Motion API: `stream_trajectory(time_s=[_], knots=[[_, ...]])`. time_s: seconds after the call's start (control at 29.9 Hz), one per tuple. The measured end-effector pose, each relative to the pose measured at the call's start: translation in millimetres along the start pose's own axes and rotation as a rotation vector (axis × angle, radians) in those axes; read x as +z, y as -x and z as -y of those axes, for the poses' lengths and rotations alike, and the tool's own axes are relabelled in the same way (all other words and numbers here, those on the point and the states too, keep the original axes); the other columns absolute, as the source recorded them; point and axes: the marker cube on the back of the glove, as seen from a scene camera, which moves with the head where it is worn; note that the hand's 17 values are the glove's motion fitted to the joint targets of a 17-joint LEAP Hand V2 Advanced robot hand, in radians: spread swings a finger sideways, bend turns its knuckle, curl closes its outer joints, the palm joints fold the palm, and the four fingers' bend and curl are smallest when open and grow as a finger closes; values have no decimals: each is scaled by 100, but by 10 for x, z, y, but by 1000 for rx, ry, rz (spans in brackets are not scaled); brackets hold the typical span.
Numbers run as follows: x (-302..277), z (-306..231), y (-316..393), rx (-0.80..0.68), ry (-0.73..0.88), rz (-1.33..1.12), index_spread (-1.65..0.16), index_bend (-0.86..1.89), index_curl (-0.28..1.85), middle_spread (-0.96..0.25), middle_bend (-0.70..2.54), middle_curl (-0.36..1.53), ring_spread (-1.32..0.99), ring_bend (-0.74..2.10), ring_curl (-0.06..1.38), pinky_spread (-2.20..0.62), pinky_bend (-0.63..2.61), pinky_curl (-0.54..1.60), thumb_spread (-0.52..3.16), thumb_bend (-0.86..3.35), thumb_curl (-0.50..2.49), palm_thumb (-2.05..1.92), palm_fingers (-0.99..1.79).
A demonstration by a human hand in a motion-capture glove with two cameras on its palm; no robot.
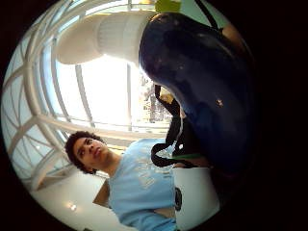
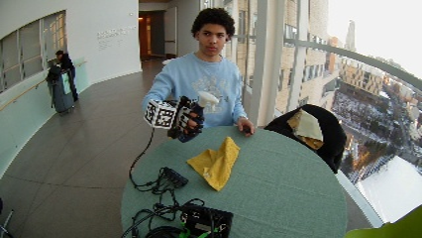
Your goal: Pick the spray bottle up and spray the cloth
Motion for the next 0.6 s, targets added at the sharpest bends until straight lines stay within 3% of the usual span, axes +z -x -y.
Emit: stream_trajectory(time_s=[0.27,0.6], knots=[[719,465,467,-257,-8,67,-22,10,24,-6,24,47,4,47,40,26,26,37,96,-2,56,80,103],[1695,1215,675,-408,16,149,-23,11,25,-7,23,47,3,46,39,25,23,36,94,-2,56,81,101]])
